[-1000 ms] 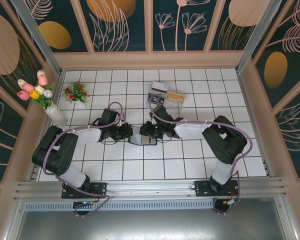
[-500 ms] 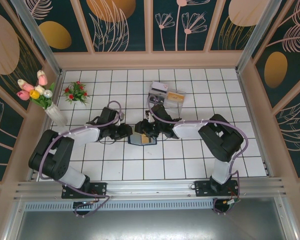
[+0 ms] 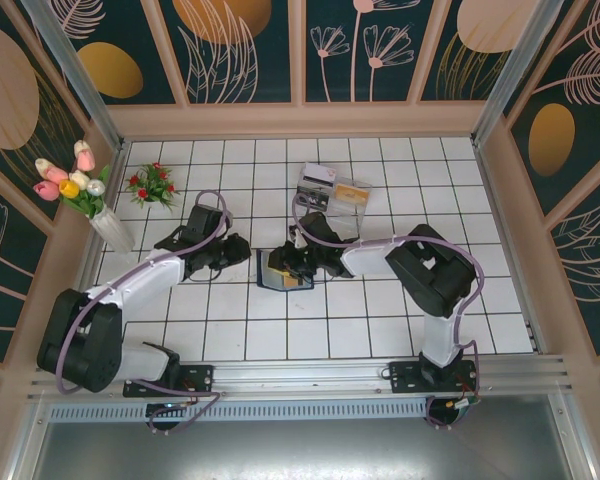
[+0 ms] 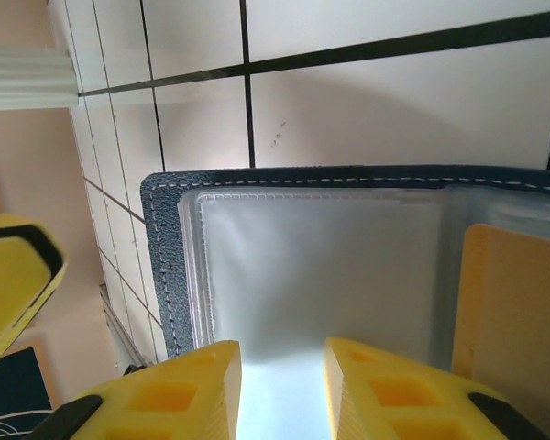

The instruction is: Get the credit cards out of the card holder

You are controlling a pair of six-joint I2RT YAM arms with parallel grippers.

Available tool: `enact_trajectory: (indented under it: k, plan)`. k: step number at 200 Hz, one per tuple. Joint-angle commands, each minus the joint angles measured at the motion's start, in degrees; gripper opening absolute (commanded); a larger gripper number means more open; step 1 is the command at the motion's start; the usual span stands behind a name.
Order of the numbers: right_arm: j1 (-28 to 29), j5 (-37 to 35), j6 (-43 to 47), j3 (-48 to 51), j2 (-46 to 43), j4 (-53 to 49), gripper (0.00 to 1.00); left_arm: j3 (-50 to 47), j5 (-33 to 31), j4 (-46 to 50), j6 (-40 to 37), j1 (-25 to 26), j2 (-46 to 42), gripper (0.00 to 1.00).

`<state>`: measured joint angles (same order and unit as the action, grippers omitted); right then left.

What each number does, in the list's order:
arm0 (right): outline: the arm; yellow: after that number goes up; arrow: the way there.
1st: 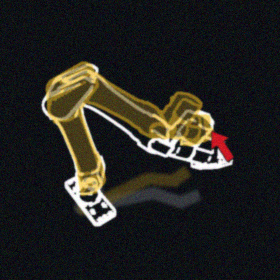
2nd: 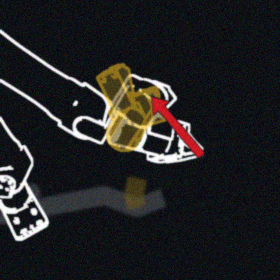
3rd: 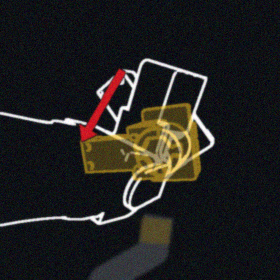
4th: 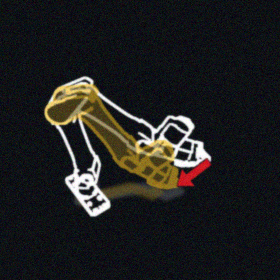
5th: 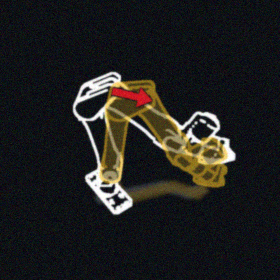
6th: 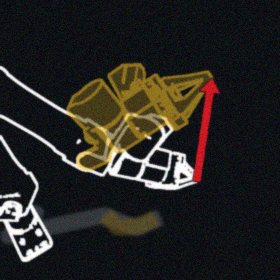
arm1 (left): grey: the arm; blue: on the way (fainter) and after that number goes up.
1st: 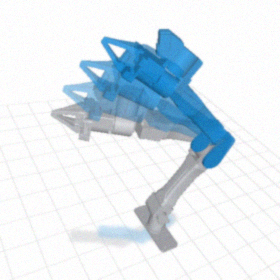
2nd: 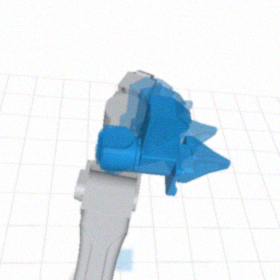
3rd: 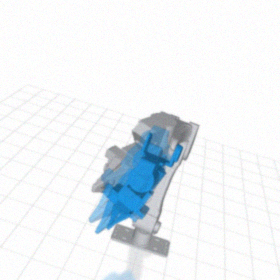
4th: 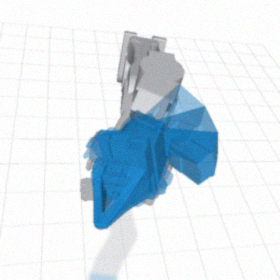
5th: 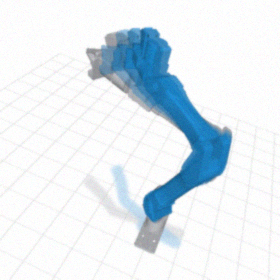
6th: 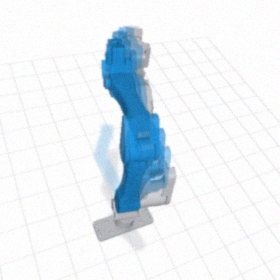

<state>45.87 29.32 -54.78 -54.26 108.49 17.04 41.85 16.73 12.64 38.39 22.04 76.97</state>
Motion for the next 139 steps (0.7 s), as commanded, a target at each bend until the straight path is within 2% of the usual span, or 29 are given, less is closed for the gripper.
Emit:
enact_trajectory:
  k: [1, 19, 50, 81, 122, 139]
  plan:
    - [0.2, -3.2, 0.6, -1.0, -3.6, -1.3, 0.3, 0.9, 4.4, -0.9, 1.5, -0.1, -2.1, 0.15]
    - [-0.2, -7.4, 1.2, 0.7, -7.8, -2.6, 0.3, 2.0, 4.2, -1.0, 1.6, 1.1, -2.6, 0.14]
    - [-1.2, -14.9, 3.3, 1.0, -12.0, -11.1, 0.3, 5.8, 3.2, -1.1, 2.3, 5.7, -0.2, 0.14]
    - [-1.8, -17.0, 2.6, 2.2, -12.6, -14.0, 0.28, 8.8, 3.7, -3.5, 4.8, 10.1, 3.8, 0.13]
    - [-2.1, -21.4, 0.8, 3.2, -11.7, -18.1, 0.22, 7.6, 5.9, -7.9, 10.9, 12.8, 8.6, 0.02]
    - [-2.1, -21.2, 0.5, 3.8, -11.3, -17.7, 0.21, 7.5, 3.8, -8.1, 12.3, 14.5, 10.4, 0.0]
